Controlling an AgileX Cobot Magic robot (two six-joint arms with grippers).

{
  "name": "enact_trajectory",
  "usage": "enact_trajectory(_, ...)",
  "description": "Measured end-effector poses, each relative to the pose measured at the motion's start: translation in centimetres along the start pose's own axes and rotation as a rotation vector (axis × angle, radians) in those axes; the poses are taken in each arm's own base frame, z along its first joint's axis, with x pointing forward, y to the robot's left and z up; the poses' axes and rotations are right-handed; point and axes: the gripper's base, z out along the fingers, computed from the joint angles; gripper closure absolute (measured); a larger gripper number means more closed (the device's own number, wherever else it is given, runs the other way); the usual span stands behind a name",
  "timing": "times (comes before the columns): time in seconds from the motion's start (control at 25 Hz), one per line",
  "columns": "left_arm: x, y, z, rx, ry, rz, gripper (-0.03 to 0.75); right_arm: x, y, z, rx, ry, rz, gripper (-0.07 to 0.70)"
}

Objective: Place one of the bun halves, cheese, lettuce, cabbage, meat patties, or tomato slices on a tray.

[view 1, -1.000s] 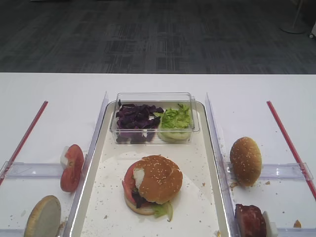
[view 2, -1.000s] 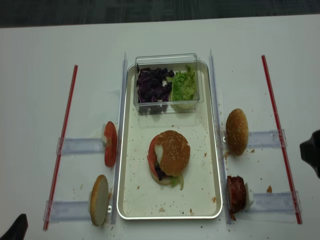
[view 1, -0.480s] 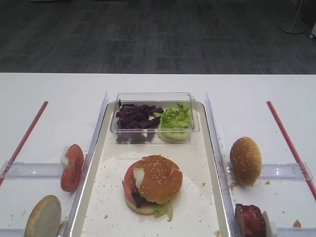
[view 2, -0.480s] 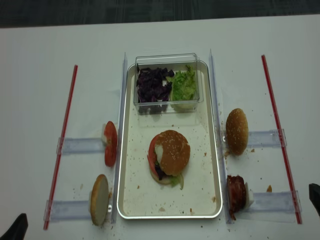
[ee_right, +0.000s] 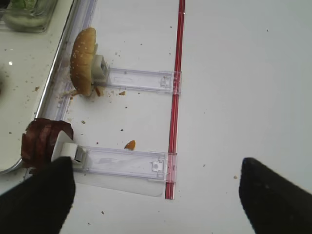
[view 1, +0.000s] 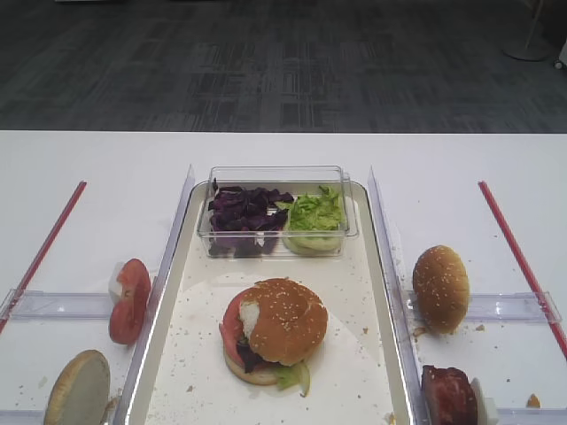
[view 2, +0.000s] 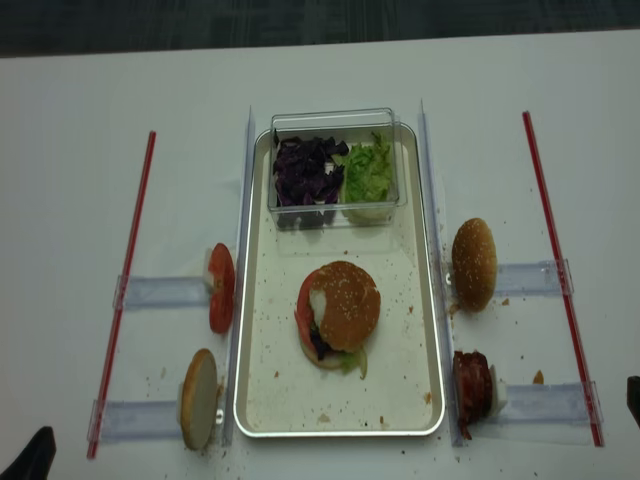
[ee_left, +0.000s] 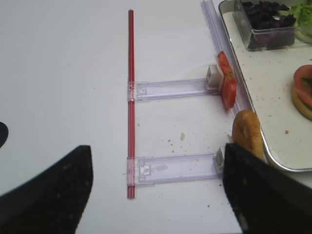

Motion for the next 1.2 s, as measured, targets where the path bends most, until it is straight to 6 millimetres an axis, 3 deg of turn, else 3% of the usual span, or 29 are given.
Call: enact_trajectory(1.2, 0.0, 0.0, 0.0, 0.000, 0.000, 0.000, 0.207, 2.1, 0.0, -2.4, 0.030, -0.205, 0.027, -0.060)
